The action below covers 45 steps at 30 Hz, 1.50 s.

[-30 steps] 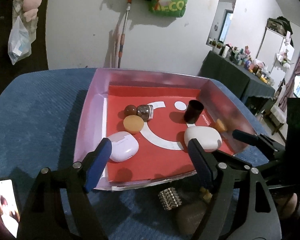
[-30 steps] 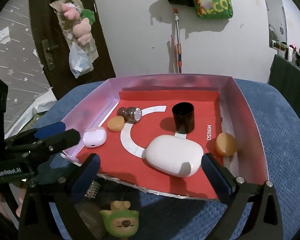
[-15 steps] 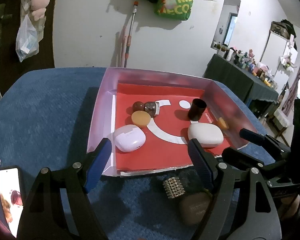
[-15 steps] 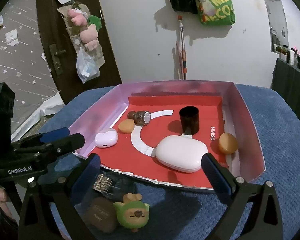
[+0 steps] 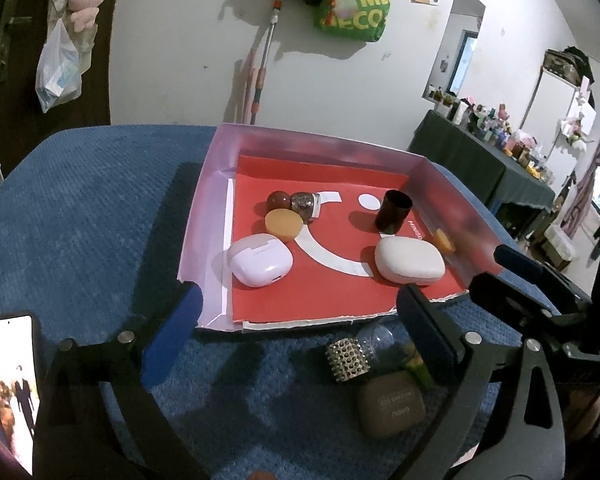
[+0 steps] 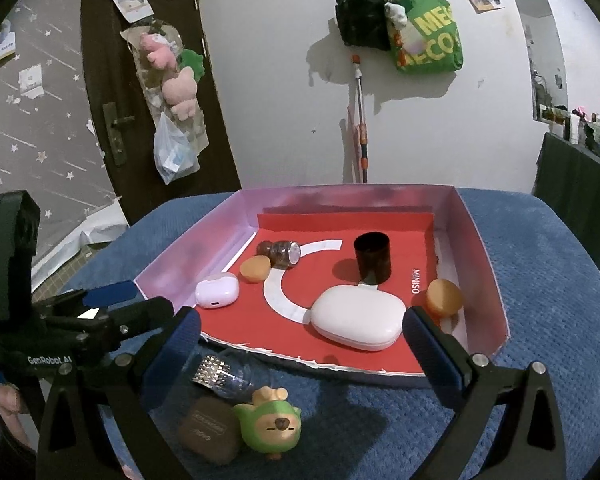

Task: Organize rigid objects
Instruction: 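Lift both tools out of the box back toward the remaining items, then move the right tool to the green frog figure while the left tool approaches the brown eyeshadow case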

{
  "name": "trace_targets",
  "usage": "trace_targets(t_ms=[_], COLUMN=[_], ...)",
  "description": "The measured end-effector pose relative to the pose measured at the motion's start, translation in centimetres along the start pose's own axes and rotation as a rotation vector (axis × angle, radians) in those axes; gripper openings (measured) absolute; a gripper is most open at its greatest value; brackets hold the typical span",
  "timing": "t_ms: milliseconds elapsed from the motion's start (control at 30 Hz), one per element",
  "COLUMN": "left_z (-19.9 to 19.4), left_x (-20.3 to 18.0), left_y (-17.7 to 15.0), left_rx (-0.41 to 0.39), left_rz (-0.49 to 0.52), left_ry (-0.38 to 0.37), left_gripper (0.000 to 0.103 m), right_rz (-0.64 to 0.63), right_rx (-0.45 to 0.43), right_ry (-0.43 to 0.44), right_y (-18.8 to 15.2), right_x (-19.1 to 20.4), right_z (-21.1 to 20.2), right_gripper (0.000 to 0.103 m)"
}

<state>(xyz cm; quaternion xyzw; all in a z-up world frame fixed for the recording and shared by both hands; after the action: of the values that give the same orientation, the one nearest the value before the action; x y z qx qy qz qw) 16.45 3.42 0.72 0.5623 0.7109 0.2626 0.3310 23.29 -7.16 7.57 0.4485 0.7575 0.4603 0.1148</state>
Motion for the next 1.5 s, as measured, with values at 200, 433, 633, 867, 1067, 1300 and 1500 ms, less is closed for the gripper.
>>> trace_targets(t_ms=[200,433,633,867,1067,1300,1500], left_z=[-0.2,-0.6,-0.9,-1.0,-1.1,-0.9,-0.8], left_x=[0.0,0.0,-0.1,-0.1,-0.2,0.0,0.1], left_y=[-0.5,-1.1,-1.6,-2.3,-2.9,-3.6,-4.3], left_rx=[0.007,0.0,-0.003,0.005,0.01,0.024,0.037], left_rz=[0.0,0.011,0.022,0.018,0.014,-0.005,-0.007], left_ry=[-0.004,0.0,0.004,-0.005,-0.006,-0.013,-0.01], left_gripper=[0.099,0.103,0.103,0.103,0.103,0.103,0.103], right_rz=[0.003,0.024,0.018,0.006,-0.004,0.0,-0.002], right_rx=[-0.01,-0.032,-0.066,-0.079,-0.07,-0.061,-0.042], right_ry=[0.007,0.022,0.021,0.013,-0.004,-0.01,-0.06], right_y=[-0.2,-0.7,-0.8,-1.3,-2.2,-3.2,-4.0], right_x=[0.3,0.8,1.7,2.5,2.7,2.7,2.6], right_z=[-0.4,-1.3,-2.0,-2.6,-2.7,-2.8,-2.8], right_gripper=[0.103,0.103,0.103,0.103,0.103,0.103,0.103])
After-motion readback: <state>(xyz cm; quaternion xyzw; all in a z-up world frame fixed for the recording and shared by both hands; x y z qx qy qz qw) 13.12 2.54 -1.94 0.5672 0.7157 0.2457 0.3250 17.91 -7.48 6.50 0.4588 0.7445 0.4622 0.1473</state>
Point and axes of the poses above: each gripper's, at about its wrist camera, not at the fingertips, and z roughly the way its jaws point, x to its left, y to its top, the point moved 9 cm from there along z, roughly the way its jaws point, and after that the axes turned 5 degrees about y, right-handed, at the moved point
